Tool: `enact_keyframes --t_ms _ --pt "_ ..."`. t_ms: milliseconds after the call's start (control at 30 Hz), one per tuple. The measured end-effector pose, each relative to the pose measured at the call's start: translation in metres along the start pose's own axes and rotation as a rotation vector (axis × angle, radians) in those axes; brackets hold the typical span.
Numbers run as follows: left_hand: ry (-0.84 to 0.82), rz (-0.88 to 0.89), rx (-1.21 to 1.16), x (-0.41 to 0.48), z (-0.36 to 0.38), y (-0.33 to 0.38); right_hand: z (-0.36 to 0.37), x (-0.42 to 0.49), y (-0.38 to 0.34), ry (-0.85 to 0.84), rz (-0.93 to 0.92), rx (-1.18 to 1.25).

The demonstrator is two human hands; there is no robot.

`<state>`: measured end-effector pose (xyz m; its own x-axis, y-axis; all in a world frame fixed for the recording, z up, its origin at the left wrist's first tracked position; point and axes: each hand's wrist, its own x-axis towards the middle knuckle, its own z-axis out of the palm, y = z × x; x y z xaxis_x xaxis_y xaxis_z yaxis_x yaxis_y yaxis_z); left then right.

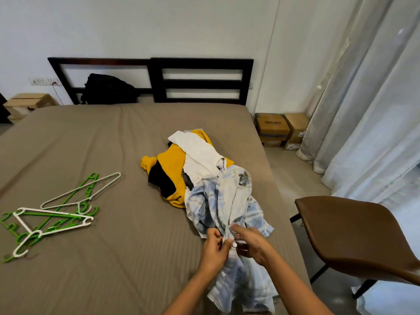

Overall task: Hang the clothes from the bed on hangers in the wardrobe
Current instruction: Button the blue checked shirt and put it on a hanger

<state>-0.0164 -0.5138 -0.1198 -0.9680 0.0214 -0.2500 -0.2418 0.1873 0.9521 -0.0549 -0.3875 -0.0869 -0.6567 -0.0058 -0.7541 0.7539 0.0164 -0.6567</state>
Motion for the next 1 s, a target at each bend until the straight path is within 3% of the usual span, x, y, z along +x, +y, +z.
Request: enact_keyframes --t_ms 133,267,400,500,667,1000 --pt "-0.115 -0.065 -0.032 -0.004 -0.005 -0.005 0.016 0.021 0.003 0.154 -0.147 -0.095" --pt "0.151 -0.238 0.058 0.015 -0.02 -0.001 0.018 0.009 0.017 0.259 -0.486 -0.208" --pt "0.065 -0.225 -0.044 0.033 -0.017 0.028 0.016 -0.001 0.026 0.286 -0.664 -0.396" --pt "0.056 -0.204 0.065 0.039 -0.008 0.037 0.013 0.0 0.03 0.296 -0.682 -0.438" --pt "0.038 -0.338 -0.19 0.042 -0.005 0.03 0.003 0.003 0.036 0.284 -0.62 -0.251" --pt "-0.05 -0.368 -0.612 0.032 -0.003 0.053 -0.012 -0.01 0.019 0.399 -0.591 0.195"
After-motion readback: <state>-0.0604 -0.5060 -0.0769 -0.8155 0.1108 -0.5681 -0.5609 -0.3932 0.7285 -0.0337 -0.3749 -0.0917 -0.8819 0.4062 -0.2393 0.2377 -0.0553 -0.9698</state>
